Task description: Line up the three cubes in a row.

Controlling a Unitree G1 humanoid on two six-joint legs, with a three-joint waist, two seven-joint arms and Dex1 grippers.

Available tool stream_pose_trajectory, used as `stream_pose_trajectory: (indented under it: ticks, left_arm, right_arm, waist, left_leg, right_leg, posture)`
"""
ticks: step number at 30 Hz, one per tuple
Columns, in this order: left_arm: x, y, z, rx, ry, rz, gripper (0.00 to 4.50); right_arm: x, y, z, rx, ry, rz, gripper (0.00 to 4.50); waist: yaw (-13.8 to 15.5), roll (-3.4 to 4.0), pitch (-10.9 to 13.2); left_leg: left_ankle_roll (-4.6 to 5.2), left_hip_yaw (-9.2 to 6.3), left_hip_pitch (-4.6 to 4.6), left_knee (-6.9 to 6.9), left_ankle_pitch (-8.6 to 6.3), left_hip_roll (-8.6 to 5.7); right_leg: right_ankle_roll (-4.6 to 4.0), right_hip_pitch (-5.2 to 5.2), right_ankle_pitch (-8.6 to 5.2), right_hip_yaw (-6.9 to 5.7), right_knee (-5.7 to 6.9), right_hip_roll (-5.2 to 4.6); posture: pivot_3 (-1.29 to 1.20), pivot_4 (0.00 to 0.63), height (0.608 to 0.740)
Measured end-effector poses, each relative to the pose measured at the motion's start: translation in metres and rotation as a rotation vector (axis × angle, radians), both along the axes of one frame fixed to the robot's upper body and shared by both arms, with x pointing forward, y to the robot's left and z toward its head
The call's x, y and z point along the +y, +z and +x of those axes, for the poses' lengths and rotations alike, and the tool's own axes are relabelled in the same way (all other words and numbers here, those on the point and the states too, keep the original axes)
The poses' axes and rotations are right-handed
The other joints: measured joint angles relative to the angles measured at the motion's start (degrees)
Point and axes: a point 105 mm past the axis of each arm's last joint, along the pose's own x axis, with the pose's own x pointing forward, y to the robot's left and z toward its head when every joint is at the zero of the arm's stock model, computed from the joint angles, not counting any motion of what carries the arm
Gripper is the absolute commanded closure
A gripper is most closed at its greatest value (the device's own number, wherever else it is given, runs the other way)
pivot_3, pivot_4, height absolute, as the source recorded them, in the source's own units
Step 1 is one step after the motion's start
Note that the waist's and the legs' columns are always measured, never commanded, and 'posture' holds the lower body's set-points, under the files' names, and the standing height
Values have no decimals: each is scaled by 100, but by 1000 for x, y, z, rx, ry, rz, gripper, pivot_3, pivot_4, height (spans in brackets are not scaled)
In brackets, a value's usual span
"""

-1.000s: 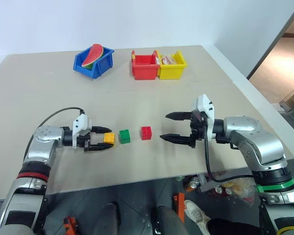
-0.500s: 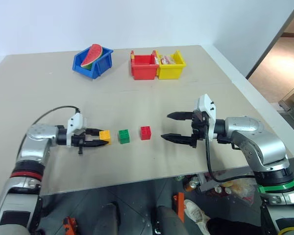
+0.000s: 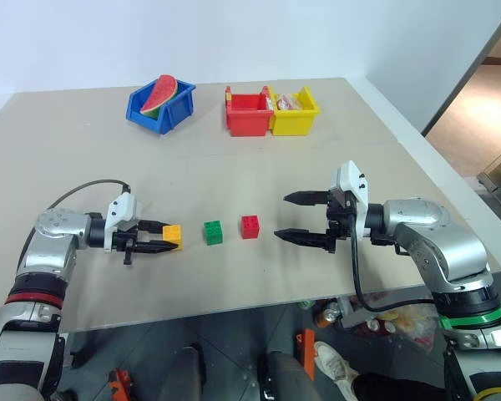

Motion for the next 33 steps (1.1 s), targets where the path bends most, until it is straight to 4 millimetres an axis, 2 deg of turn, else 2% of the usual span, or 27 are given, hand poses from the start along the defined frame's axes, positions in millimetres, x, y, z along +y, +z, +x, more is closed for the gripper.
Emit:
stream_pose_trajectory:
  ticks: [13,14,16,19,21,26,30,33]
  left_arm:
    - [0,-5,1,-46,-8,38,3181]
    - [0,-5,1,-47,-7,40,2181]
    - [1,-9,2,-35,5,55,1627]
    - [2,-13,2,-21,13,63,501]
    - [2,-12,2,-21,14,63,66]
    - [8,-2,0,-27,25,79,66]
    - [17,19,-5,-20,71,40,66]
    - [36,40,-10,8,188,-1,66]
  right_arm:
    - [0,0,0,0,-1,0,0]
    - [0,0,0,0,-1,0,0]
    - [0,0,0,0,-1,0,0]
    - [0,0,0,1,0,1,0]
    - [0,0,0,1,0,2,0]
    - [2,-1,1,9,2,13,0]
    - [5,2,2,2,10,24,0]
    - [7,7,1,11,21,48,0]
  waist:
    - [1,-1,-1]
    - [1,-1,-1]
    - [0,0,-1]
    - [0,-1,-1]
    - [0,-1,-1]
    - [-1,-1,-1]
    - [-7,-1,-1]
    - [-16,-1,-1]
  left_leg:
    - [3,-1,1,3,2,0]
    - [3,-1,1,3,2,0]
    - [4,-1,1,5,3,0]
    - [5,-1,0,5,4,0]
    - [6,0,0,5,4,0]
    - [6,0,-2,2,4,2]
    - [6,2,-4,2,4,6]
    - [6,2,-3,0,4,15]
  right_leg:
    - [0,2,7,-1,1,0]
    - [1,2,10,0,1,-1]
    - [1,1,14,0,1,-1]
    - [0,-1,17,0,1,-2]
    - [0,-1,17,0,1,-2]
    - [-4,-4,13,1,1,1]
    - [-4,-8,12,3,1,4]
    - [-7,-10,11,3,1,10]
  posture:
    - [0,150,740]
    - [0,150,740]
    - [0,150,740]
    - [0,150,740]
    - [0,150,740]
    - [0,150,740]
    - [0,150,740]
    - [0,150,740]
